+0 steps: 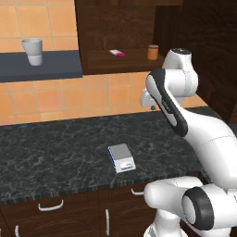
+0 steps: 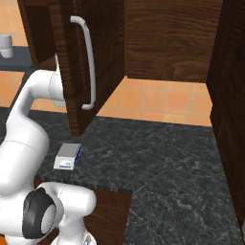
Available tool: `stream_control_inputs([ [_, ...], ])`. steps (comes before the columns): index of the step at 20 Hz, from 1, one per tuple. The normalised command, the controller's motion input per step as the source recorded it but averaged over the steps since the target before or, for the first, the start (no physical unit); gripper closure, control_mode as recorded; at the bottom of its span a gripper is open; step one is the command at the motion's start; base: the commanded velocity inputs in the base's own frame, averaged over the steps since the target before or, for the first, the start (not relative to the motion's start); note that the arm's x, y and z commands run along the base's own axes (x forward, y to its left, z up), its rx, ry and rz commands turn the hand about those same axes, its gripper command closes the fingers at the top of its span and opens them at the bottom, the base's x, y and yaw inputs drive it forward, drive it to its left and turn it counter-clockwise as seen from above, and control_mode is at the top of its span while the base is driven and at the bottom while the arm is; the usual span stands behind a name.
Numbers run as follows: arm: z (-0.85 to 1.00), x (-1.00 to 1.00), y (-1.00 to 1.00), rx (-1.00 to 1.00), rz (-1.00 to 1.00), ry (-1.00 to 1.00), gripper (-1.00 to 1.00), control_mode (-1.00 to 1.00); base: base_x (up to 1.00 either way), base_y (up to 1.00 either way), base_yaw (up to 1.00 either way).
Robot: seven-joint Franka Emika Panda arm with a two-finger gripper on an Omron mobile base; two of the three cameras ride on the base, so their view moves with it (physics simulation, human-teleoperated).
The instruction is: Pick the jam and place it on the digital scale for weighing, and close the cabinet.
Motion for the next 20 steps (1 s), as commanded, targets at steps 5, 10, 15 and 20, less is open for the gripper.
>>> stream_control_inputs([
  [5,-0.02,-0.27,0.19,-0.04,0.01,-0.15,-1.00,-1.00,0.00,0.00,0.00],
  [10,0.01,-0.10,0.28,-0.11,-0.32,-0.31,-1.00,-1.00,0.00,0.00,0.00],
  [15,0.42,0.09,-0.06,-0.03,-0.31,-0.15,-1.00,-1.00,0.00,0.00,0.00],
  [20,0.65,0.20,-0.09,0.00,-0.14,-0.12,-1.00,-1.00,0.00,0.00,0.00],
])
